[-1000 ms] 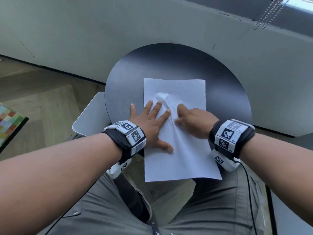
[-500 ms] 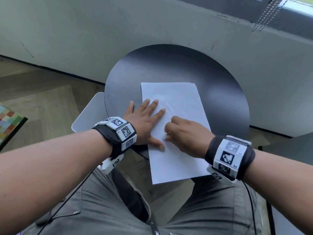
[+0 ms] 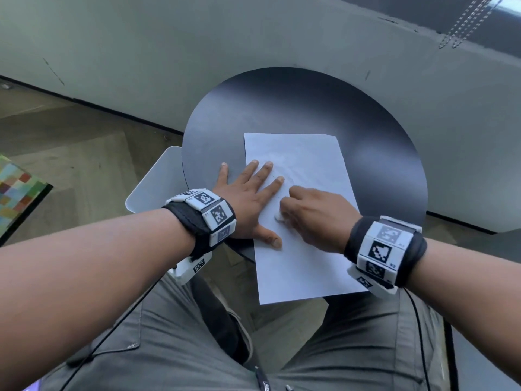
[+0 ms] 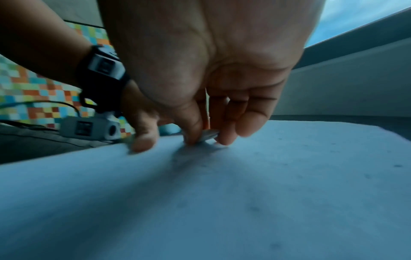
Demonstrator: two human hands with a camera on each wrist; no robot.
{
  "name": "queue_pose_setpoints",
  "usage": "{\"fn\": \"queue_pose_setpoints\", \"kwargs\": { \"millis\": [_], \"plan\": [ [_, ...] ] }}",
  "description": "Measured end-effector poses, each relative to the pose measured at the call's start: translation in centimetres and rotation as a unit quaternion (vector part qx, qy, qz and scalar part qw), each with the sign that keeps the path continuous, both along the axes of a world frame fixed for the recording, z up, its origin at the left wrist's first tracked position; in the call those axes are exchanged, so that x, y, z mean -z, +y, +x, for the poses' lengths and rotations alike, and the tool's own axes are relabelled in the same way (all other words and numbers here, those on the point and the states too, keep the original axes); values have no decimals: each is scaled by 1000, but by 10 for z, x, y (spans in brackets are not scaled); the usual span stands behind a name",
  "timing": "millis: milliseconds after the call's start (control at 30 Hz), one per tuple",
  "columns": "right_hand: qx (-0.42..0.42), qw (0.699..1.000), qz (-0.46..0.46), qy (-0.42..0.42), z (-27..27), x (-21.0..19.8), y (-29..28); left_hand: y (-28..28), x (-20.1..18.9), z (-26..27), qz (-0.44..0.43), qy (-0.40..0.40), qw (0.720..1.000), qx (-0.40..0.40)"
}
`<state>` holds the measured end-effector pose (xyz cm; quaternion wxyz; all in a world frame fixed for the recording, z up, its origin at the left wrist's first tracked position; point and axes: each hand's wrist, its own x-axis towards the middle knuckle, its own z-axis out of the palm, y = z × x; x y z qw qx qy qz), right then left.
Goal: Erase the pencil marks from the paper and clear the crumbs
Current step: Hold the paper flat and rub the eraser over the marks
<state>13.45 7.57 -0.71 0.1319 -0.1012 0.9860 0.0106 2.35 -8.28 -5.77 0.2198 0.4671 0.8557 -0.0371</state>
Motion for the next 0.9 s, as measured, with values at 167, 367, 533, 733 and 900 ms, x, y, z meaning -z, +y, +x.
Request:
{"fn": "queue_pose_setpoints", "kwargs": {
  "millis": [167, 367, 533, 733, 900],
  "plan": [
    [109, 993, 22, 47, -28, 3, 20, 0, -1, 0, -4, 6, 1000, 4],
    [6, 1000, -3, 3, -10, 0, 7, 1, 1, 0, -2, 0, 1000, 1],
    [98, 994, 18, 41, -29, 3, 26, 0, -1, 0, -9, 4, 1000, 2],
    [-31, 999, -19, -4, -4, 6, 10, 0, 0, 1, -5, -1, 1000, -1],
    [99, 994, 18, 52, -25, 6, 27, 0, -1, 0, -9, 2, 1000, 0]
  ]
}}
